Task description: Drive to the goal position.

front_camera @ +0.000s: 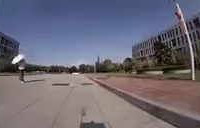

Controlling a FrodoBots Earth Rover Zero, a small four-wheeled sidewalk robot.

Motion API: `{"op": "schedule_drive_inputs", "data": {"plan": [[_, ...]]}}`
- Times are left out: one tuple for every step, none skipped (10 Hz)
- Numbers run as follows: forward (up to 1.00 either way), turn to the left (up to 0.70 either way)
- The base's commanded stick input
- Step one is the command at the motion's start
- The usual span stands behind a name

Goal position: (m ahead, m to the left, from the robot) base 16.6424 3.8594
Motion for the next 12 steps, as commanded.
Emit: {"op": "schedule_drive_inputs", "data": {"plan": [[0.7, 0.0], [0.7, 0.0], [0.7, 0.0], [0.7, 0.0], [0.7, 0.0], [0.7, 0.0], [0.7, 0.0], [0.7, 0.35], [0.7, 0.35], [0.7, 0.35], [0.7, 0.35], [0.7, 0.26]]}}
